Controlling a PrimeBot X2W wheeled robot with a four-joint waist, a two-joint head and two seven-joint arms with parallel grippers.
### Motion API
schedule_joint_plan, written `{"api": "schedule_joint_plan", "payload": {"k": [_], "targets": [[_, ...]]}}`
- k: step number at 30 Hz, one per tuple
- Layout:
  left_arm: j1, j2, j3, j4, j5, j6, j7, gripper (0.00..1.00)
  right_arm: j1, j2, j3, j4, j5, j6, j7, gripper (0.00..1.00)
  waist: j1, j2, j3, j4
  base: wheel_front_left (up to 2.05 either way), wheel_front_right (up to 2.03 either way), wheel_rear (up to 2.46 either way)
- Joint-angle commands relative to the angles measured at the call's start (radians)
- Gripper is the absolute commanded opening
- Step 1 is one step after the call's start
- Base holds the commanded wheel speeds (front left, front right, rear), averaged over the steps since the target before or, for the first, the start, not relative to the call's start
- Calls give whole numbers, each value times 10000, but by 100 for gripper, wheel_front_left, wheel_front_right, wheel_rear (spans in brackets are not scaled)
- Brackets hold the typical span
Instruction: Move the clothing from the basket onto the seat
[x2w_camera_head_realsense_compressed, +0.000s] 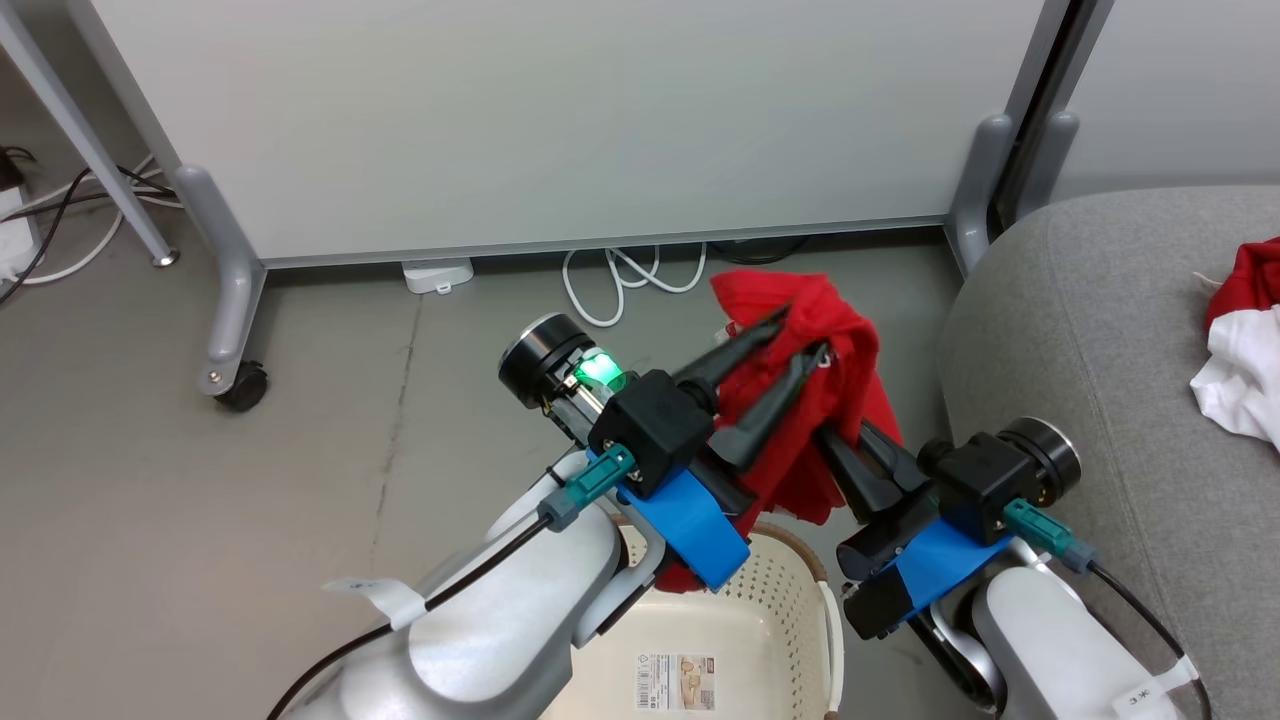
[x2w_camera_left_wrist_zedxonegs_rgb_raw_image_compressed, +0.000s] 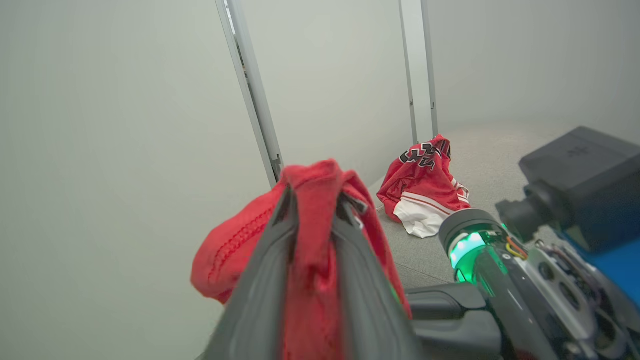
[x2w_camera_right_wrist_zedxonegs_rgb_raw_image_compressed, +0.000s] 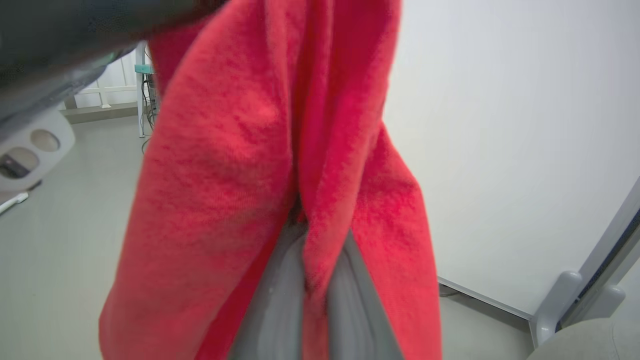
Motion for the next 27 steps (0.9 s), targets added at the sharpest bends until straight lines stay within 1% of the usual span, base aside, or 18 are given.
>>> {"api": "schedule_joint_plan", "payload": {"k": [1,9,16,20,27], "targets": [[32,24,15,19,-4,57,-7,100,75,18,-26,-46,15,5,-7,0,0,0,-6,1,0,0,0],[8,79,-17,45,-14,135,-71,100,114,-42,-243,-87,25,5,-7,0,0,0,31,-4,0,0,0],[138,170,-25,8,18,251,-115,100,221,-106,-1294,-265,-88,5,-7,0,0,0,260,-149,0,0,0],[190,232,-16,-43,26,331,-129,100,327,-108,-1859,-402,-181,5,-7,0,0,0,436,-379,0,0,0],[276,290,-79,-57,66,348,-184,100,589,-29,-2857,-674,-342,5,-7,0,0,0,745,-878,0,0,0]]}}
